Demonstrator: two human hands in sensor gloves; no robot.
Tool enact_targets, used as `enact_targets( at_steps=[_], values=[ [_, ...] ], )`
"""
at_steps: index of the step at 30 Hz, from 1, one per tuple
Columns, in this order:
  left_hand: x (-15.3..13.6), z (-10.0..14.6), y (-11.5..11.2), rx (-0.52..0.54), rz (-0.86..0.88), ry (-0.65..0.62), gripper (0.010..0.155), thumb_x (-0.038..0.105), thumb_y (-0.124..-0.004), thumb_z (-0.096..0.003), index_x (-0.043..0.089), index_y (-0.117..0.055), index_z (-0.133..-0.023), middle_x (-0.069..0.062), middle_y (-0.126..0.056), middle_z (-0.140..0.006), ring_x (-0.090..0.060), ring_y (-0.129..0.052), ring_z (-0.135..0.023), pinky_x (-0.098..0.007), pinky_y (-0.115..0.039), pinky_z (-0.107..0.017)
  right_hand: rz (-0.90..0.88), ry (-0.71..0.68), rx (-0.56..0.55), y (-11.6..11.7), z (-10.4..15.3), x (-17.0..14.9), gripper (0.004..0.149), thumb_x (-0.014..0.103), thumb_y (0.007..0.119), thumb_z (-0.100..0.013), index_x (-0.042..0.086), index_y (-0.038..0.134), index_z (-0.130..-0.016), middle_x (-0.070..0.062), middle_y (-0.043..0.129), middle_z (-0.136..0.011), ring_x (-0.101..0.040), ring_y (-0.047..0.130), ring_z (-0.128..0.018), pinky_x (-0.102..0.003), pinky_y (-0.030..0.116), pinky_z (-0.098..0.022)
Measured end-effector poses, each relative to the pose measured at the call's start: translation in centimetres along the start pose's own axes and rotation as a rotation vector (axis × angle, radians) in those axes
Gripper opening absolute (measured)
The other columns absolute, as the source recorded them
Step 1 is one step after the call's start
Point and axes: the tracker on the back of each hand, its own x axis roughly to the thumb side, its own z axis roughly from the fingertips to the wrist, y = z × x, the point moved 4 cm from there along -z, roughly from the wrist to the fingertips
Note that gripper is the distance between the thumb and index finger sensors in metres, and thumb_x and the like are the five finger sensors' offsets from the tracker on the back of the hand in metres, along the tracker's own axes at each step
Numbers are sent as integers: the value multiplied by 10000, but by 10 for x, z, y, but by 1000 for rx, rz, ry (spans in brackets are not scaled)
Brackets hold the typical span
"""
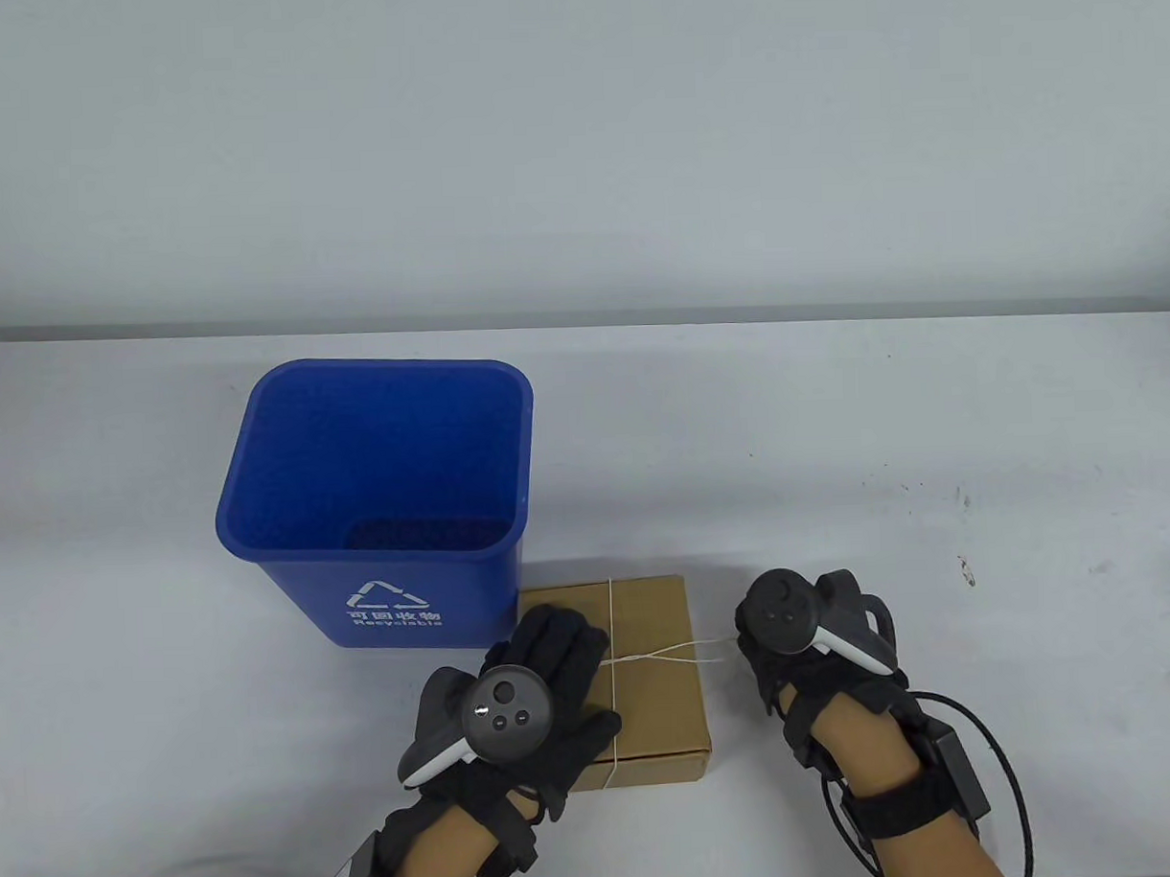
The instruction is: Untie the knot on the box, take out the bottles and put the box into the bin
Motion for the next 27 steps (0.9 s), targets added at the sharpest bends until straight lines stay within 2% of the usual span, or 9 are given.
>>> enact_targets(
  at_steps=[5,7,11,13,15,18,20,21,27],
  values=[
    [0,0,0,0,0,0,822,591,-631,-504,220,-277,-1146,-35,-172,-1182,-380,-98,-1124,-739,-289,-728,-31,42,0,0,-3,-13,384,266,728,-480,100,728,-826,-112,606,-974,-507,557,-944,-697,482,-634],
    [0,0,0,0,0,0,822,592,-632,-503,222,-277,-1146,-27,-172,-1183,-382,-98,-1124,-739,-290,-728,-78,39,-22,-5,0,-16,438,308,711,-486,83,732,-861,-127,599,-994,-510,553,-945,-695,486,-630],
    [0,0,0,0,0,0,823,590,-633,-505,221,-274,-1146,-30,-169,-1182,-381,-96,-1124,-739,-288,-728,-258,-35,-121,-26,12,-14,555,387,685,-494,47,689,-933,-175,552,-1030,-537,526,-943,-703,474,-623],
    [0,0,0,0,0,0,822,591,-633,-504,222,-275,-1146,-35,-168,-1182,-380,-93,-1123,-738,-289,-729,-346,-81,-164,-36,19,-10,554,384,680,-497,49,694,-938,-179,557,-1031,-541,525,-943,-705,474,-621],
    [0,0,0,0,0,0,823,591,-632,-504,221,-273,-1146,-40,-167,-1182,-382,-93,-1123,-739,-288,-728,-395,-125,-157,-38,23,-3,547,364,700,-496,45,698,-940,-181,560,-1031,-540,522,-946,-710,469,-621],
    [0,0,0,0,0,0,824,591,-632,-505,220,-273,-1146,-36,-166,-1182,-380,-89,-1123,-739,-288,-728,-336,-172,-114,-33,24,14,556,350,730,-490,45,677,-952,-177,534,-1041,-540,493,-957,-713,450,-628],
    [0,0,0,0,0,0,822,590,-633,-504,221,-274,-1146,-39,-167,-1181,-380,-91,-1123,-739,-288,-727,-256,-193,-90,-28,24,23,614,362,752,-484,57,601,-995,-177,473,-1064,-537,456,-970,-714,430,-637],
    [0,0,0,0,0,0,822,591,-632,-504,222,-274,-1145,-30,-167,-1182,-380,-91,-1123,-739,-288,-728,-211,-203,-112,-28,25,28,633,364,776,-475,61,594,-999,-173,469,-1066,-534,458,-972,-715,432,-637],
    [0,0,-1,-2,8,-1,824,592,-631,-505,220,-270,-1146,-35,-163,-1182,-378,-87,-1123,-739,-286,-728,-182,-221,-78,-20,24,38,591,340,827,-458,67,676,-959,-159,519,-1055,-532,461,-976,-717,429,-641]
  ],
)
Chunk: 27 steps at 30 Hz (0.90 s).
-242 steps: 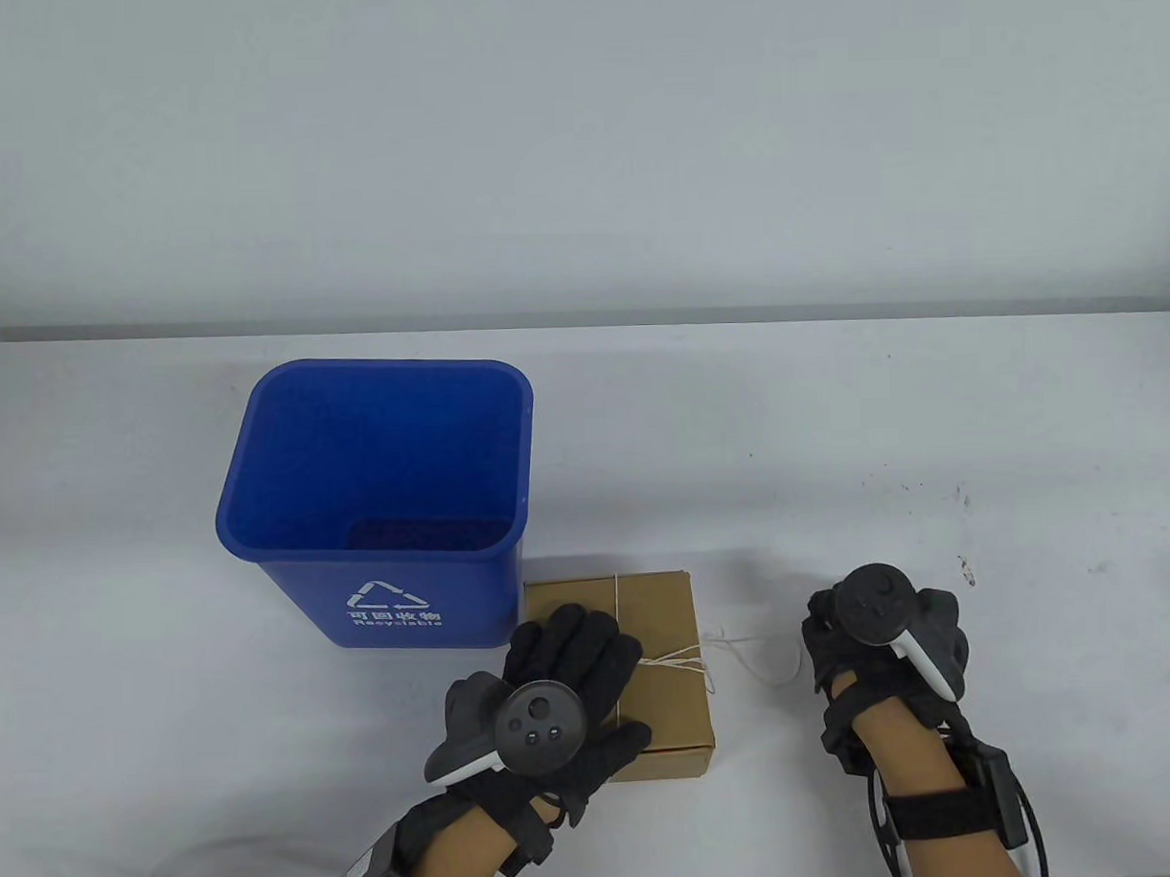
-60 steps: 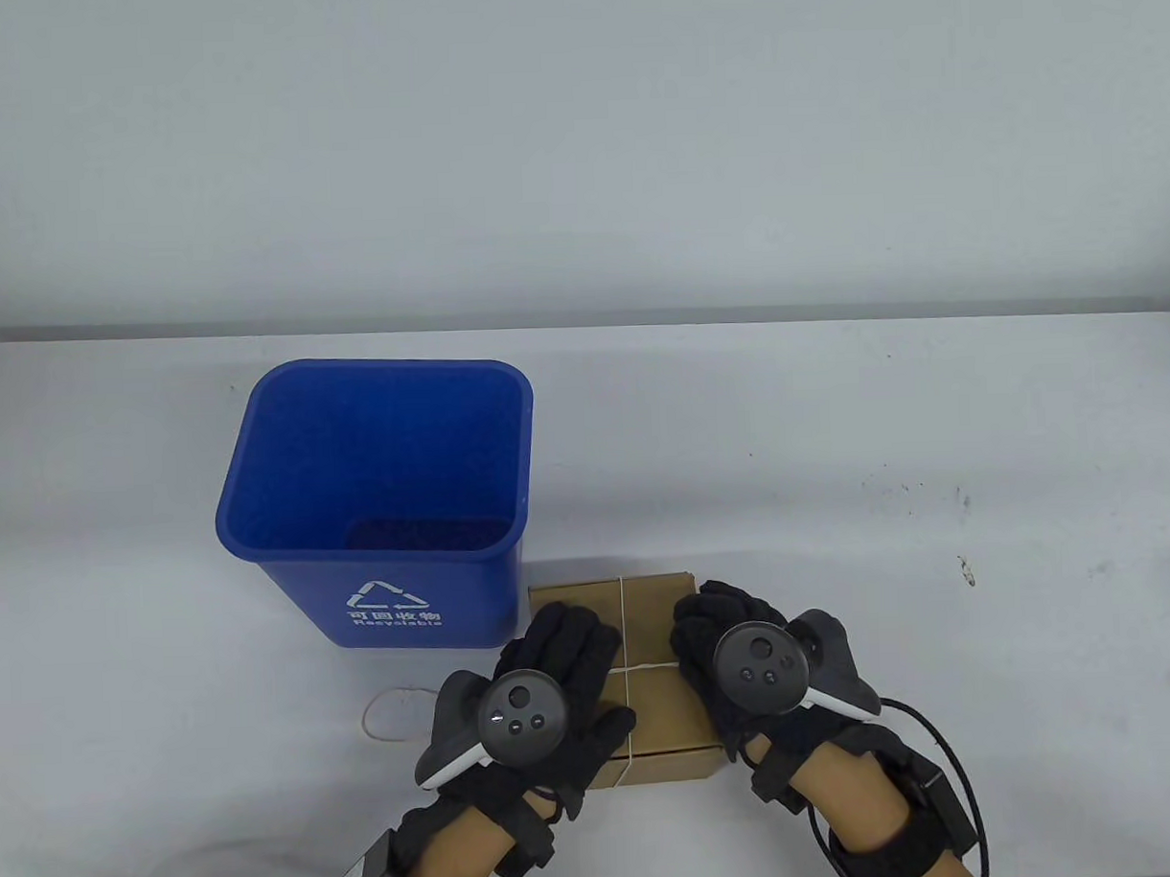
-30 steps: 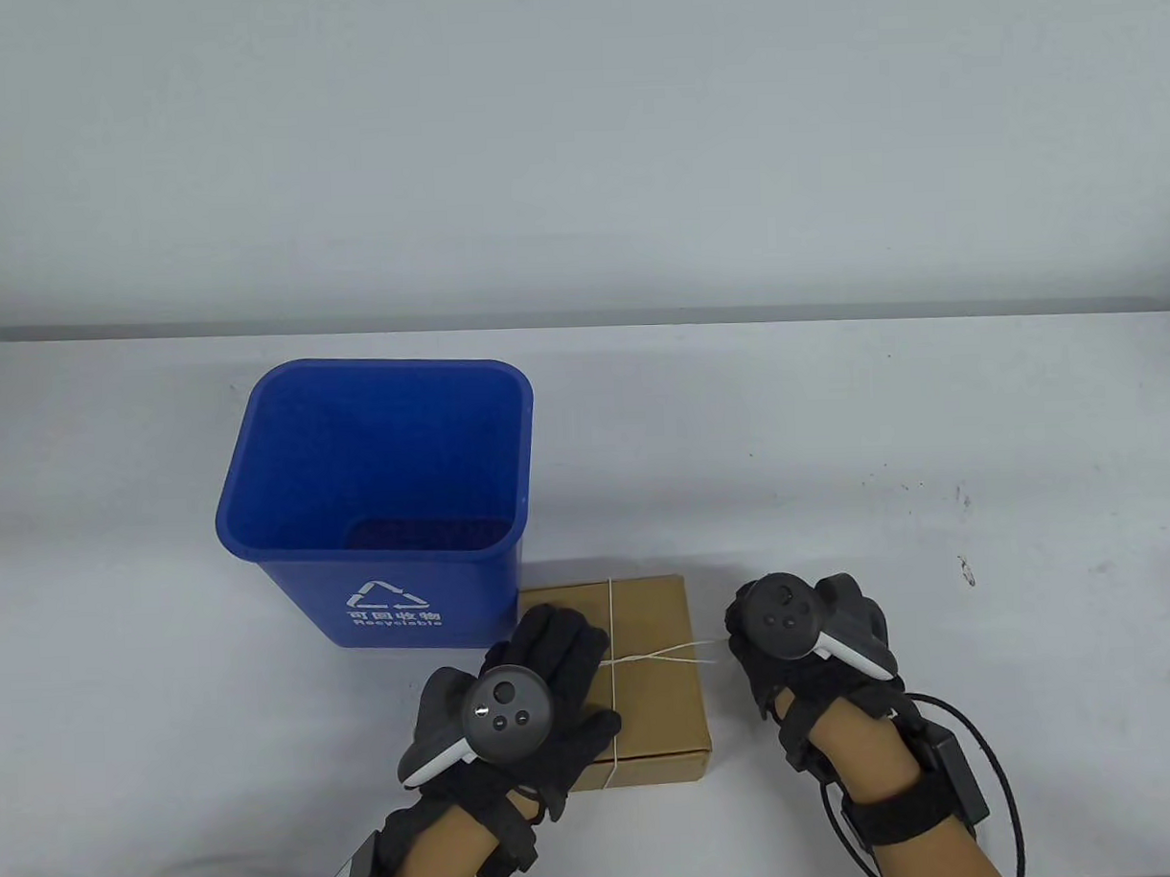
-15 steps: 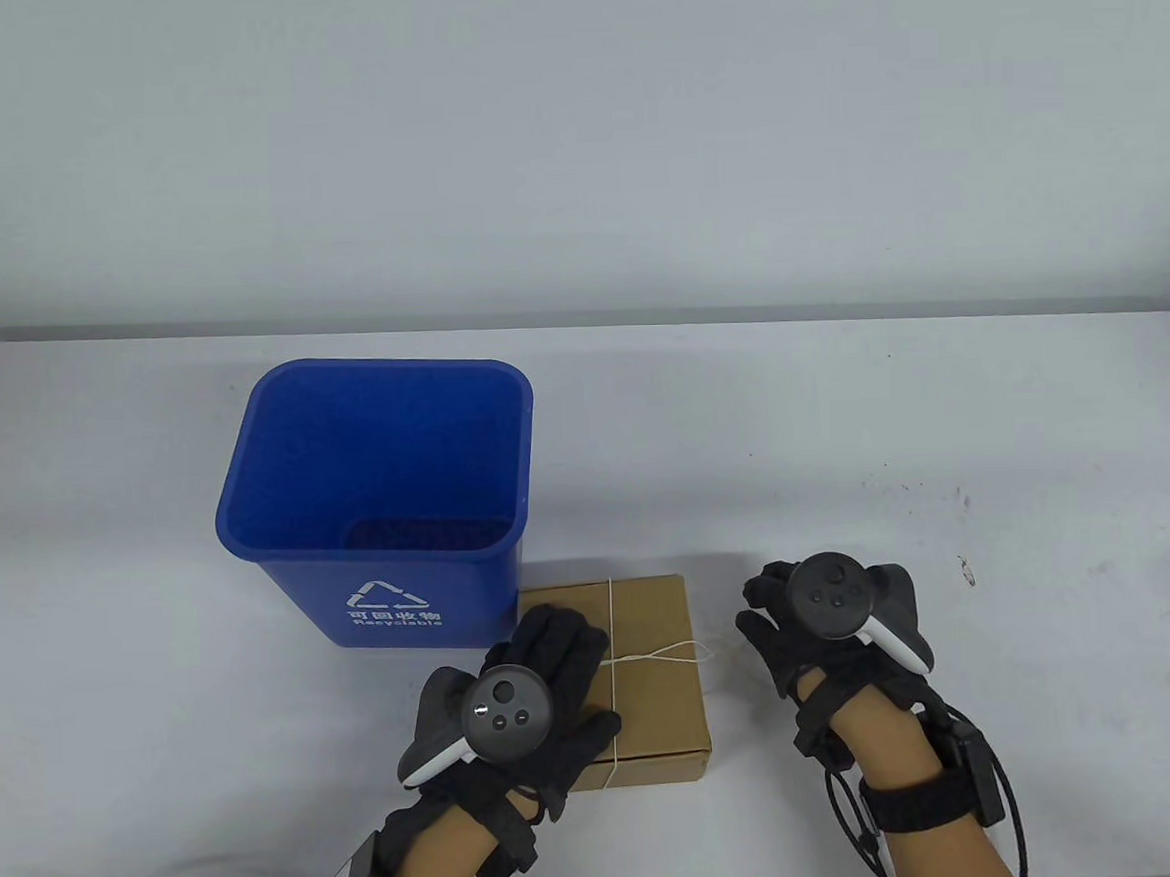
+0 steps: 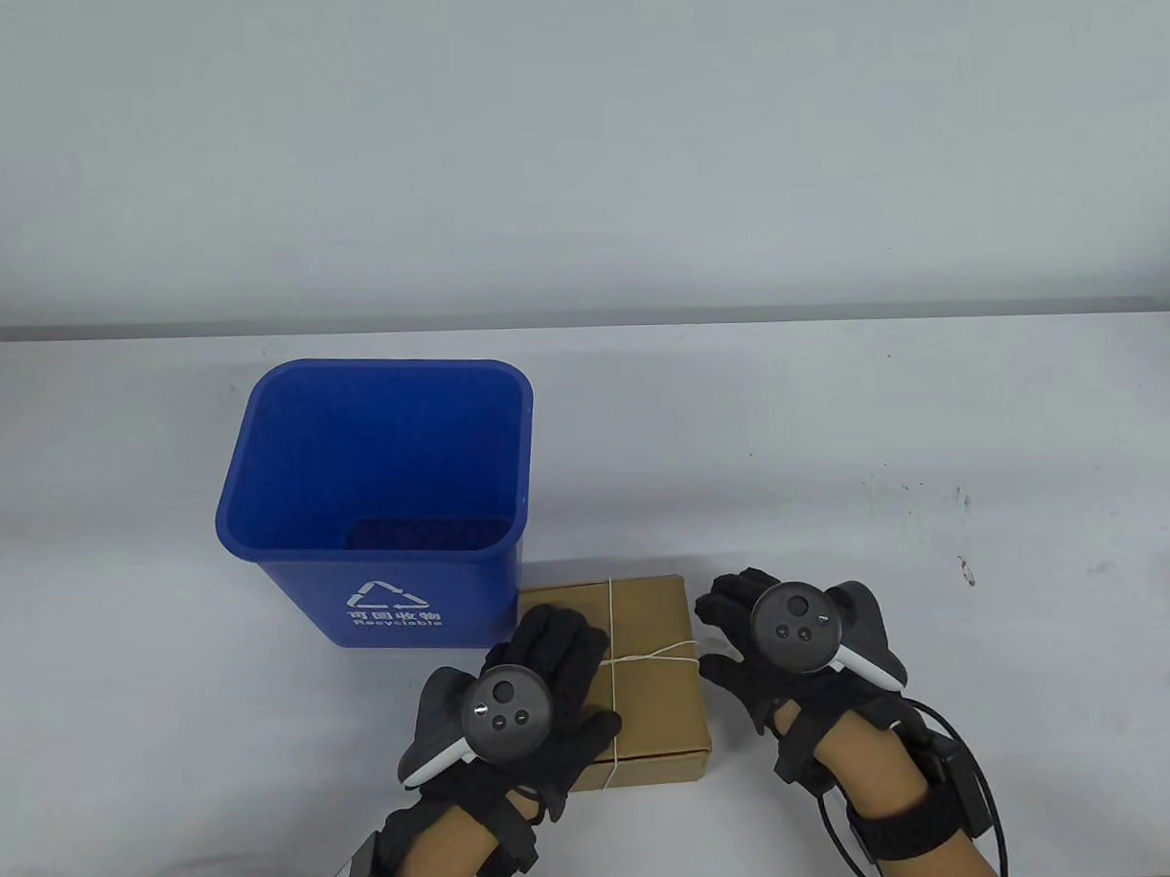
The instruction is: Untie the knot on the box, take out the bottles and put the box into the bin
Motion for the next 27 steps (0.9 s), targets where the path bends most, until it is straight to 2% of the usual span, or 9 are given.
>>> enact_targets(
  at_steps=[4,9,13,17,27],
  values=[
    [0,0,0,1,4,-1,823,590,-632,-505,220,-270,-1146,-31,-162,-1181,-381,-85,-1121,-742,-284,-727,-34,-19,-24,0,-2,1,519,291,837,-453,62,747,-911,-140,576,-1035,-526,493,-971,-714,444,-641],
    [0,0,0,2,6,-2,824,591,-632,-505,220,-269,-1145,-37,-161,-1181,-381,-83,-1121,-742,-285,-726,-113,-28,-43,-2,-3,-2,372,281,849,-450,95,867,-772,-94,695,-967,-519,532,-963,-713,459,-638],
    [0,0,0,0,6,-1,823,592,-630,-506,221,-267,-1146,-27,-157,-1181,-378,-80,-1121,-741,-284,-728,-68,-24,-11,0,-4,-2,368,295,823,-464,104,844,-778,-98,690,-961,-524,517,-965,-715,450,-637],
    [0,0,0,0,6,-1,823,592,-630,-507,222,-266,-1146,-37,-158,-1181,-378,-81,-1122,-740,-285,-729,53,24,8,3,-6,-8,368,304,814,-467,108,836,-778,-98,680,-966,-522,509,-969,-715,448,-640],
    [0,0,0,0,6,-1,824,591,-630,-506,221,-267,-1146,-28,-159,-1181,-375,-81,-1122,-740,-286,-728,112,138,29,8,-11,-33,369,307,812,-468,113,834,-782,-108,676,-972,-530,497,-966,-719,433,-638]
  ],
)
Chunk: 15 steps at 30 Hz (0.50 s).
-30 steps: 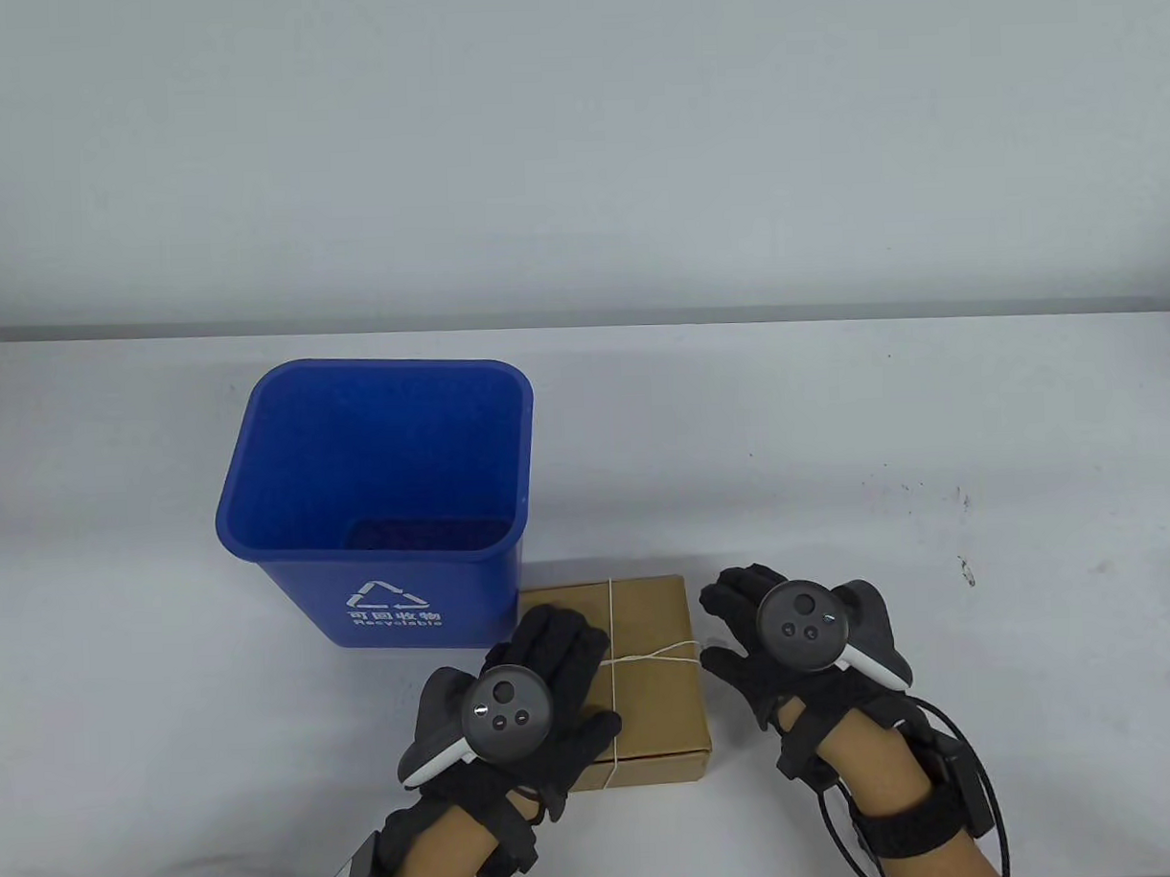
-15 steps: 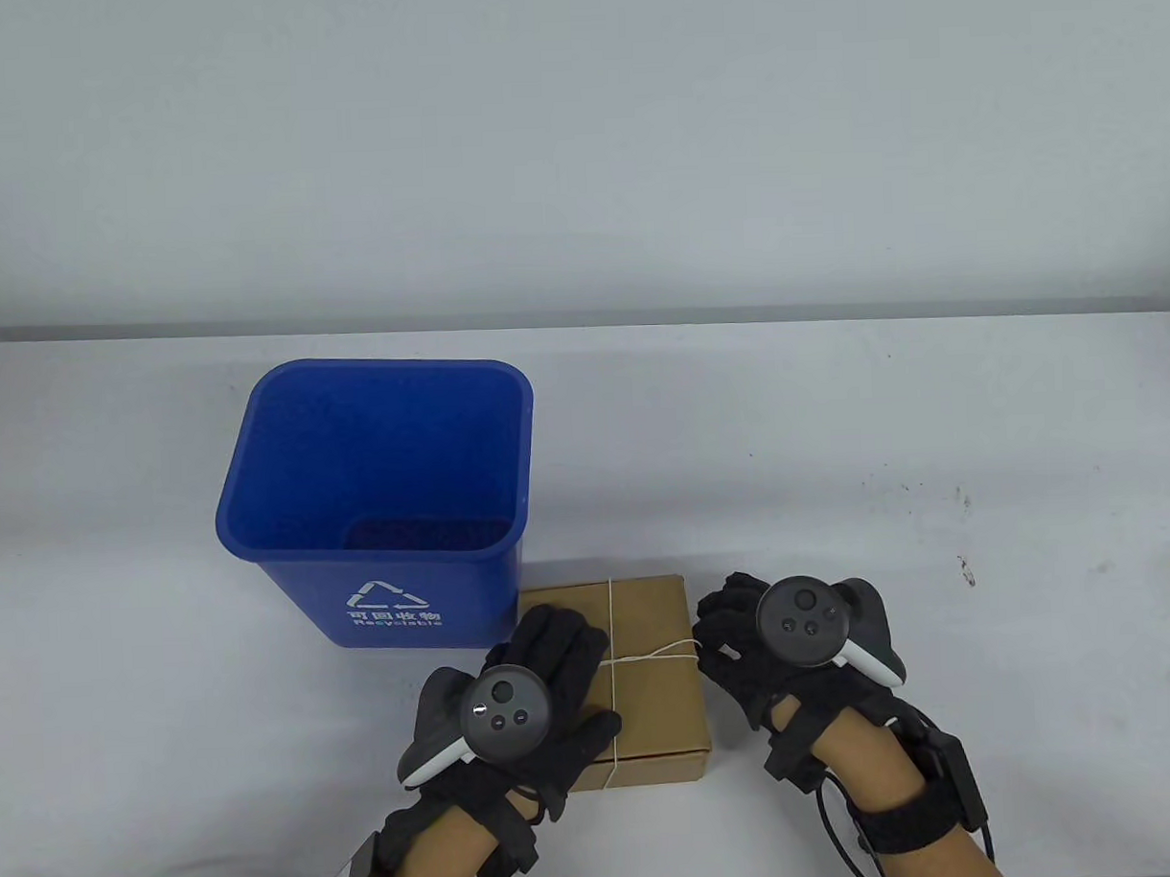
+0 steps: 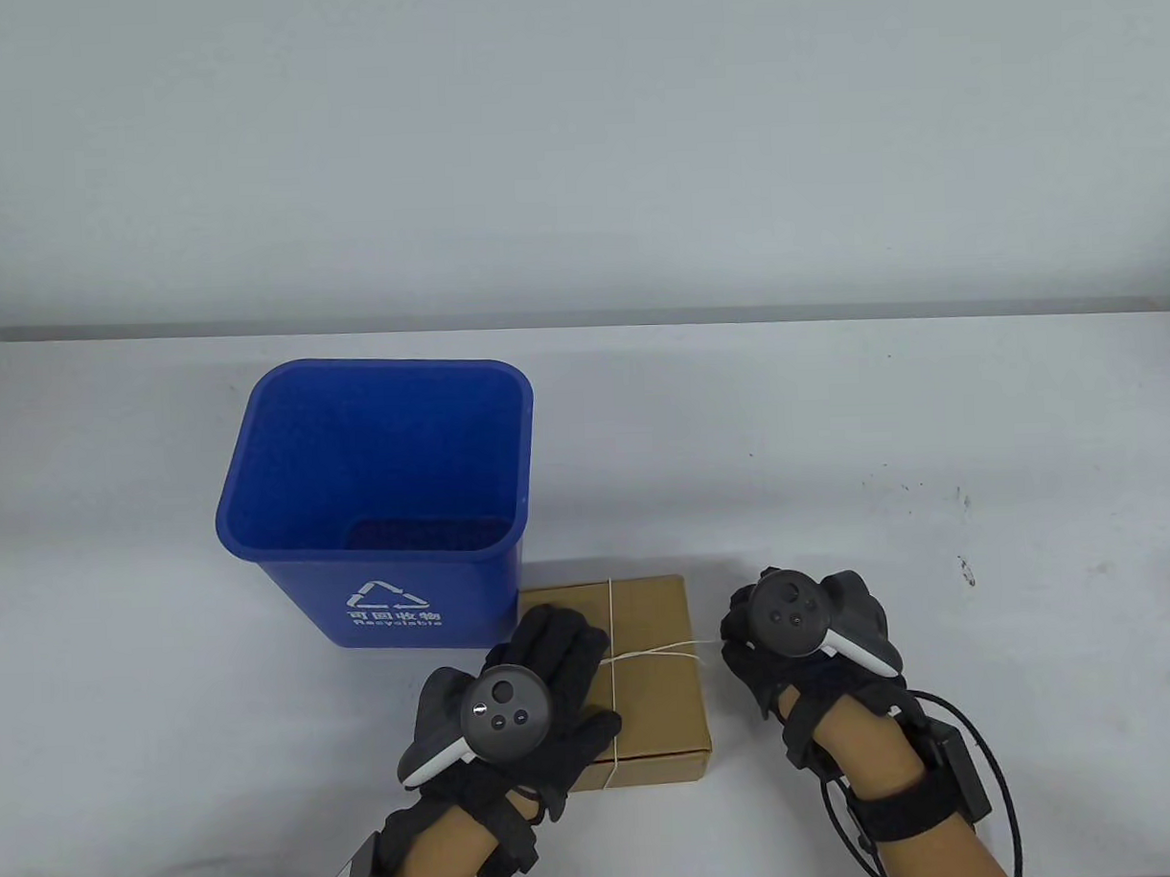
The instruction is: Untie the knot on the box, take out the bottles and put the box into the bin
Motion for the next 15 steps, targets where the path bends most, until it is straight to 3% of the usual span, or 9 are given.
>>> enact_targets(
  at_steps=[15],
  values=[
    [0,0,0,0,2,0,824,591,-630,-506,222,-266,-1146,-31,-159,-1181,-377,-81,-1121,-741,-288,-727,5,191,17,6,-10,-48,362,302,812,-470,118,840,-780,-117,680,-973,-542,485,-962,-723,418,-634]
  ],
)
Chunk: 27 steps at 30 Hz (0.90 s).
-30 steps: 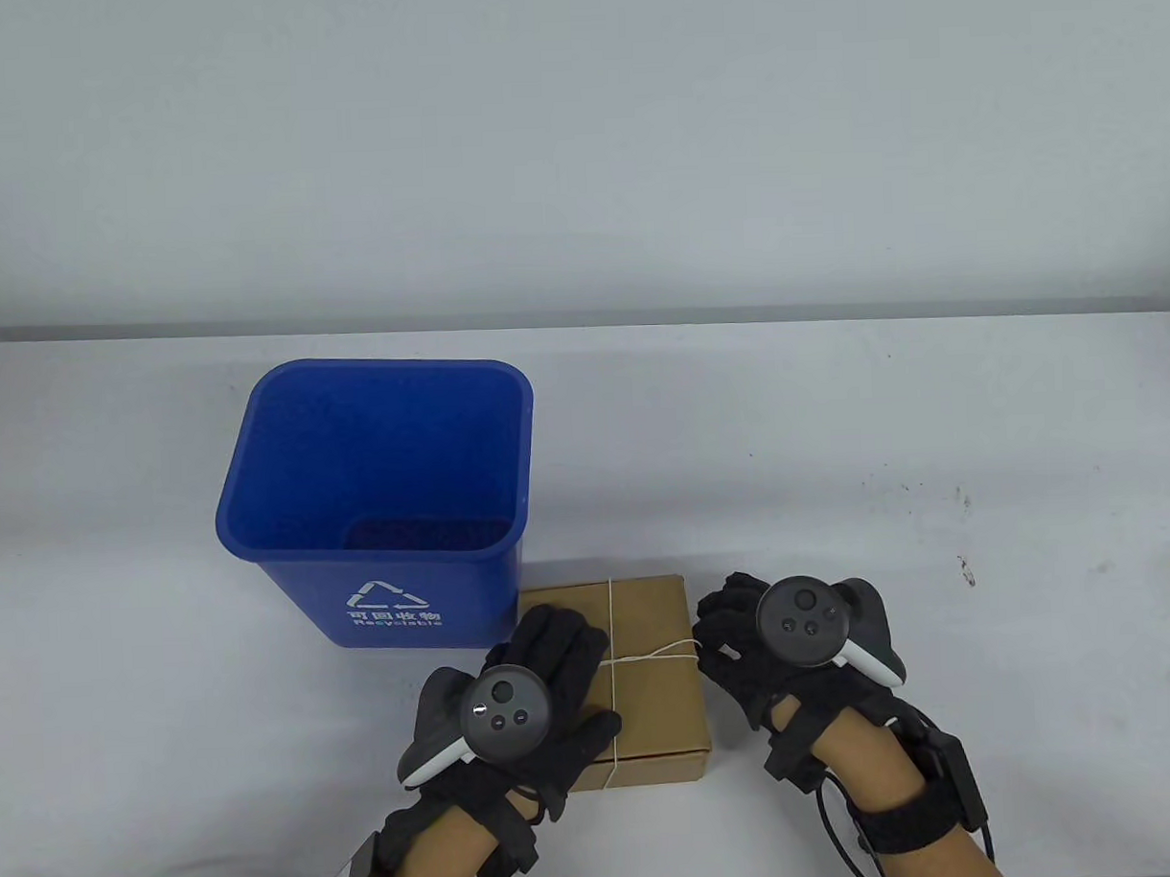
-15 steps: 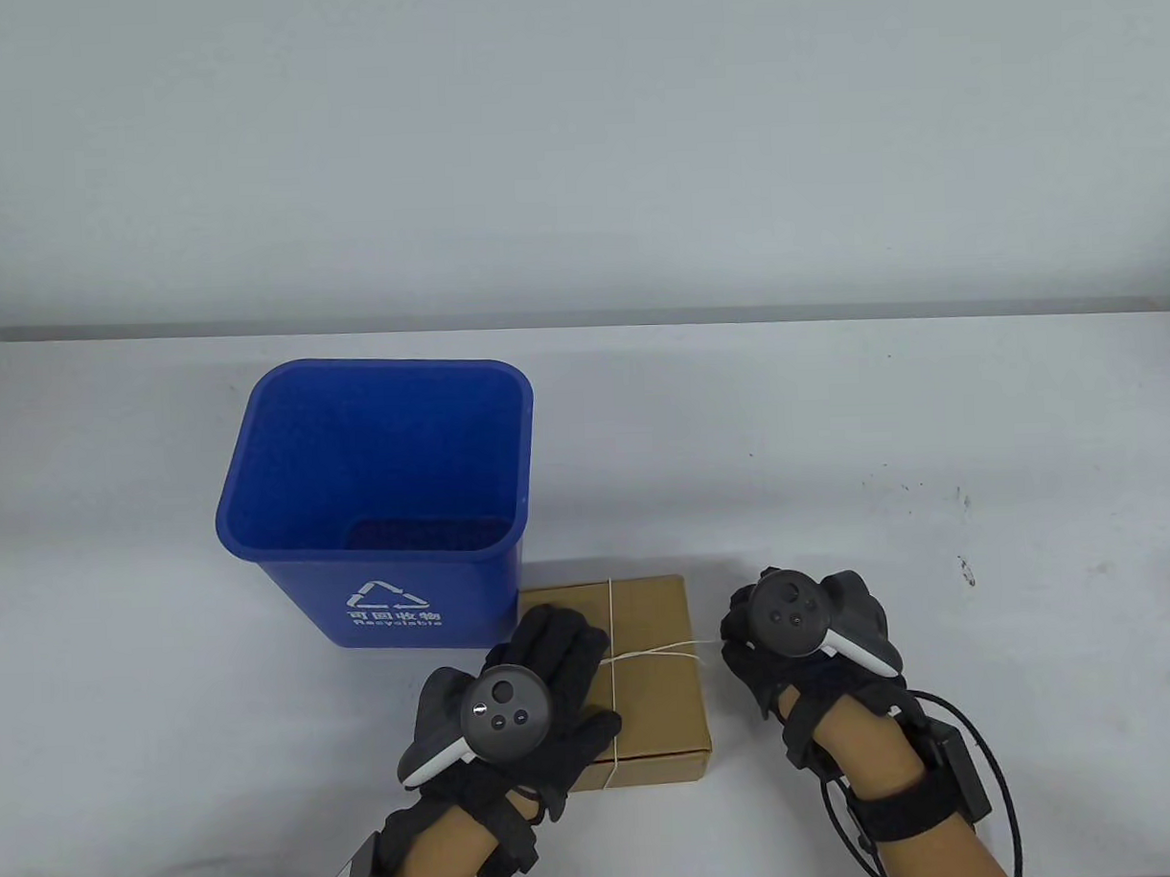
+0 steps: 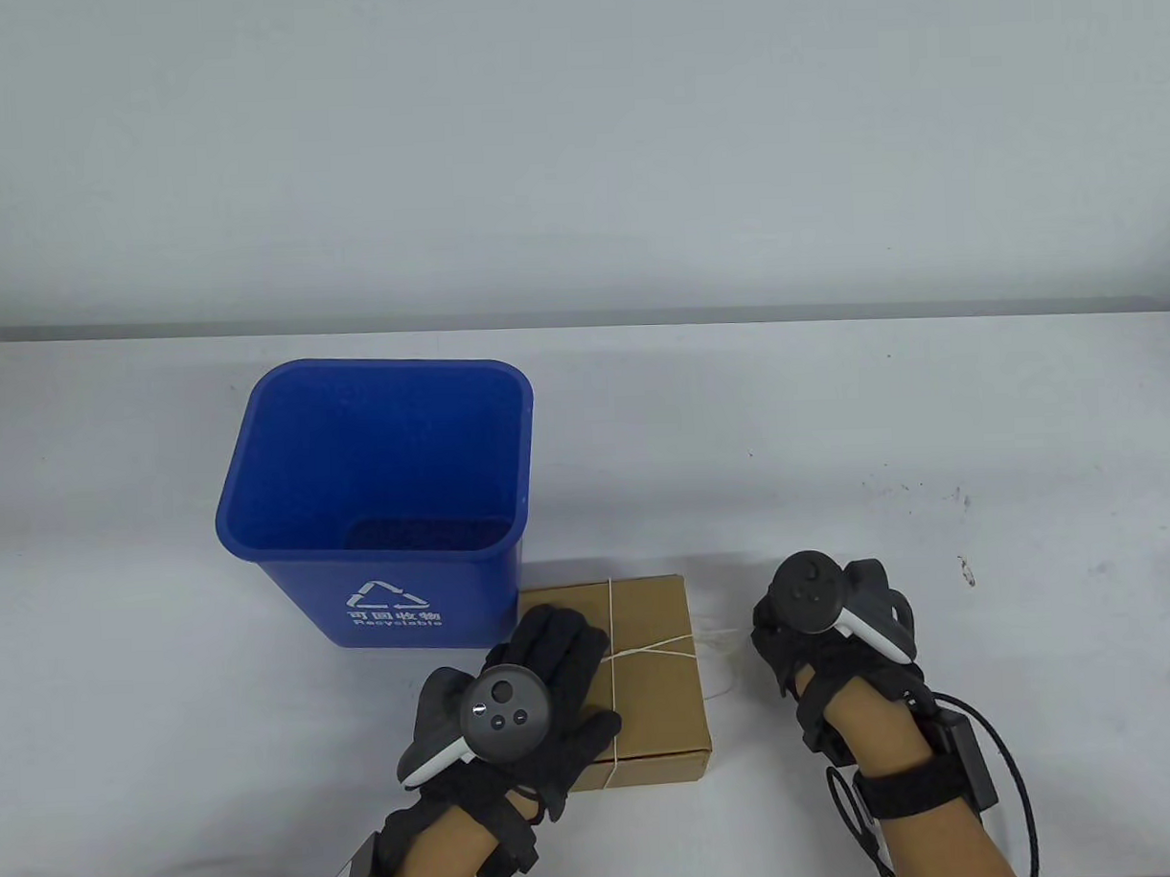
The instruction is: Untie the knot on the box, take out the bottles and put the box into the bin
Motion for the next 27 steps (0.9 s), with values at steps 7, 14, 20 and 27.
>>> enact_targets(
  at_steps=[7,14,20,27],
  values=[
    [0,0,0,-1,3,0,822,592,-630,-506,224,-268,-1145,-32,-157,-1181,-375,-80,-1121,-740,-288,-727,33,140,-37,-5,-3,-26,356,303,815,-470,124,851,-775,-125,673,-979,-553,439,-969,-727,392,-635],
    [0,0,0,-1,4,-1,823,592,-630,-505,224,-266,-1145,-27,-158,-1181,-374,-78,-1121,-740,-287,-728,-93,124,-48,-22,7,-28,445,303,792,-477,113,790,-879,-150,607,-1025,-562,413,-971,-727,384,-635],
    [0,0,0,-1,3,-1,824,591,-631,-505,224,-265,-1145,-31,-156,-1180,-375,-78,-1121,-741,-287,-727,-333,-123,-224,-52,34,11,478,295,757,-486,95,760,-921,-168,609,-1024,-565,438,-965,-728,405,-628],
    [0,0,0,-2,3,-2,823,591,-631,-505,224,-266,-1145,-30,-157,-1180,-374,-77,-1121,-741,-286,-727,-117,-291,-137,-27,43,68,539,316,802,-470,79,717,-946,-152,566,-1045,-553,406,-981,-727,393,-639]
  ],
)
